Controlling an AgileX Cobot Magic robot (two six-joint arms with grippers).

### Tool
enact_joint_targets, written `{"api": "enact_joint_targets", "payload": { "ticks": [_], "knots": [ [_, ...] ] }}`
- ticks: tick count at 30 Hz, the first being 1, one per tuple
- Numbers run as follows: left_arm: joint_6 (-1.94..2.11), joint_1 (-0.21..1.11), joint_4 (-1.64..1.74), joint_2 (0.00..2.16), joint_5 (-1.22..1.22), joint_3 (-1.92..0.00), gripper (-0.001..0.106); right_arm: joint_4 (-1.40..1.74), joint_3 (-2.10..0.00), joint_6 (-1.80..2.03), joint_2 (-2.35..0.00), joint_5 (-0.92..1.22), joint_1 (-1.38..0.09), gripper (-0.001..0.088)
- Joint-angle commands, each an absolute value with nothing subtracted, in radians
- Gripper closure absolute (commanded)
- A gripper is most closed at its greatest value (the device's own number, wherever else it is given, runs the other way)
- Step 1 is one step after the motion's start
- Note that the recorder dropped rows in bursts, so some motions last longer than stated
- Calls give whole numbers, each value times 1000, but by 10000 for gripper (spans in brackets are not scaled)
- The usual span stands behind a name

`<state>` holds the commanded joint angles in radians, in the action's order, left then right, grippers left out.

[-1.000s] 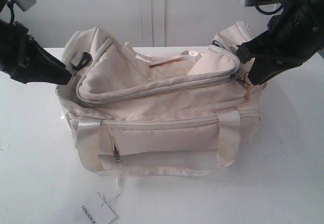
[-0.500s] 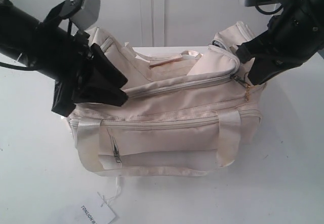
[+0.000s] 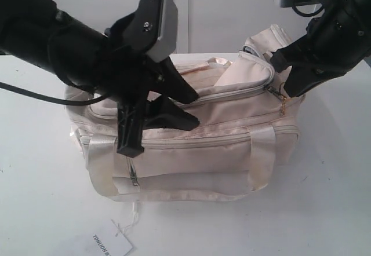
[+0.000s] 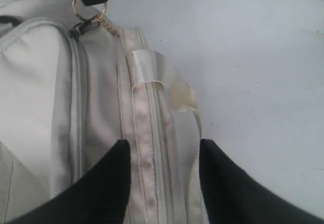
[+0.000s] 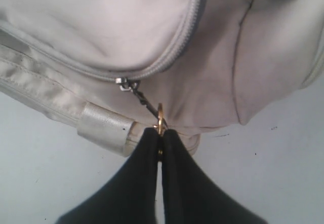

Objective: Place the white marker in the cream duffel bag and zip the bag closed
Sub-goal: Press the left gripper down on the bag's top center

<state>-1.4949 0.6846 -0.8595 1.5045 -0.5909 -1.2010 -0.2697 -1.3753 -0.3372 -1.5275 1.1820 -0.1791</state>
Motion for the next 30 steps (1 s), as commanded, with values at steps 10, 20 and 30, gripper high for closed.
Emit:
{"api": "enact_joint_targets", "payload": {
  "ticks": [10, 20, 30],
  "knots": [
    [-1495, 827, -860, 1573, -339, -1201, 470, -270, -1375, -337, -1528, 1182, -179, 868],
    [-1495, 897, -860, 1653, -146, -1199, 461, -270, -1375, -337, -1528, 1179, -179, 868],
    [-1495, 900, -860, 1733, -97, -1199, 463, -272, -1375, -337, -1528, 1180, -179, 868]
  ]
}}
